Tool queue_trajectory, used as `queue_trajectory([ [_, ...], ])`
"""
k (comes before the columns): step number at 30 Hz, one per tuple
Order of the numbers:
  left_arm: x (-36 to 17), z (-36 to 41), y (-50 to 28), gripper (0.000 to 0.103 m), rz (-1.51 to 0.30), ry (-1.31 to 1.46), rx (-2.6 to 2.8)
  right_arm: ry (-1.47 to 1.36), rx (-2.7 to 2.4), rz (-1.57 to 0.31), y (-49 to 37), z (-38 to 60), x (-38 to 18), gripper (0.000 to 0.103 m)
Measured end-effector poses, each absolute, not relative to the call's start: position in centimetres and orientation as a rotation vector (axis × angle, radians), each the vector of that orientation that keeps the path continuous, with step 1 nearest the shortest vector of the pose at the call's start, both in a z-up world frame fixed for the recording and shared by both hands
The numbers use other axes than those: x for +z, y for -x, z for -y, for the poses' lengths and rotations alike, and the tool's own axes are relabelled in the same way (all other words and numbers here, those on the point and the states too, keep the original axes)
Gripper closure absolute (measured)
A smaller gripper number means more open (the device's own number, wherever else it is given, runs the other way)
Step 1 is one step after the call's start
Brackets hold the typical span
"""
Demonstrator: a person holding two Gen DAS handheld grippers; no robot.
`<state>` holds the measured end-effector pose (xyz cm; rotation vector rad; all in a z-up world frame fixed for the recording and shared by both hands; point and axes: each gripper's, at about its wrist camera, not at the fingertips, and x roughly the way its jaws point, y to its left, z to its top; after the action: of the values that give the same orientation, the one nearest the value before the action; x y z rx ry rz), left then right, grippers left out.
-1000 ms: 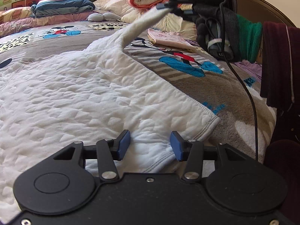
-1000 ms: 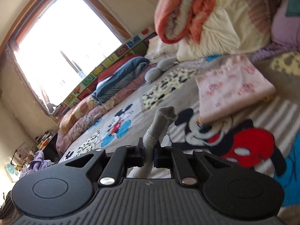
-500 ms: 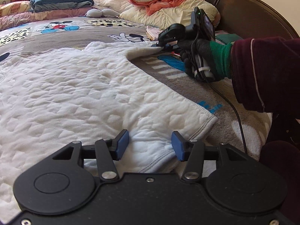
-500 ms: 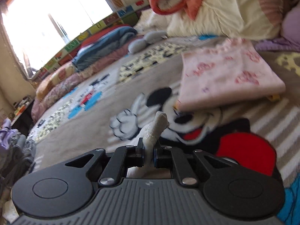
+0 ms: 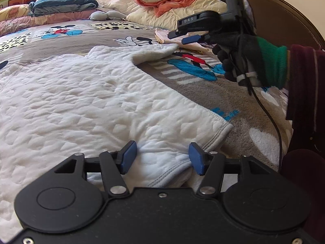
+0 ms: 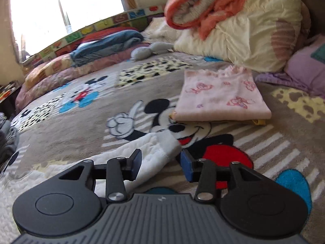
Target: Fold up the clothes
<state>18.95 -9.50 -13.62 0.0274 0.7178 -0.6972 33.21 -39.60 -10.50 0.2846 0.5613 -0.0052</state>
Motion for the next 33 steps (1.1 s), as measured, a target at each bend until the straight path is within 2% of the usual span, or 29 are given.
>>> queue_trajectory([
  [6, -13.4, 9.6, -18.5, 0.046, -0.717, -0.043, -0.691, -0.166, 0.392, -0.511, -29.2, 31.1, -7.6, 0.07],
  [10, -13.4, 9.5, -18.5, 0.046, -0.72, -0.052, -0.7, -0.091, 0.435, -0.623, -31.2, 27.1, -9.7, 0.072],
  [12, -13.4, 9.3, -18.7, 0.045, -0.723, -0.05, -0.709, -0.047, 0.366, -0.756, -33.0, 27.4, -13.6, 0.071],
  [20, -13.4, 9.2, -18.4, 0.044, -0.723, -0.066, -0.722, -0.064, 0.354, -0.658, -28.4, 29.2, -10.7, 0.069],
  [24, -13.4, 9.2, -18.2, 0.043, -0.722, -0.075, -0.726, -0.102, 0.41, -0.566, -23.2, 29.1, -8.9, 0.074],
  [30, -13.8, 9.1, -17.8, 0.041, -0.705, -0.096, -0.73, -0.149, 0.378, -0.678, -21.2, 29.9, -14.5, 0.08],
  [33, -13.9, 9.2, -17.5, 0.04, -0.699, -0.109, -0.726, -0.188, 0.342, -0.672, -20.2, 30.0, -13.3, 0.079],
])
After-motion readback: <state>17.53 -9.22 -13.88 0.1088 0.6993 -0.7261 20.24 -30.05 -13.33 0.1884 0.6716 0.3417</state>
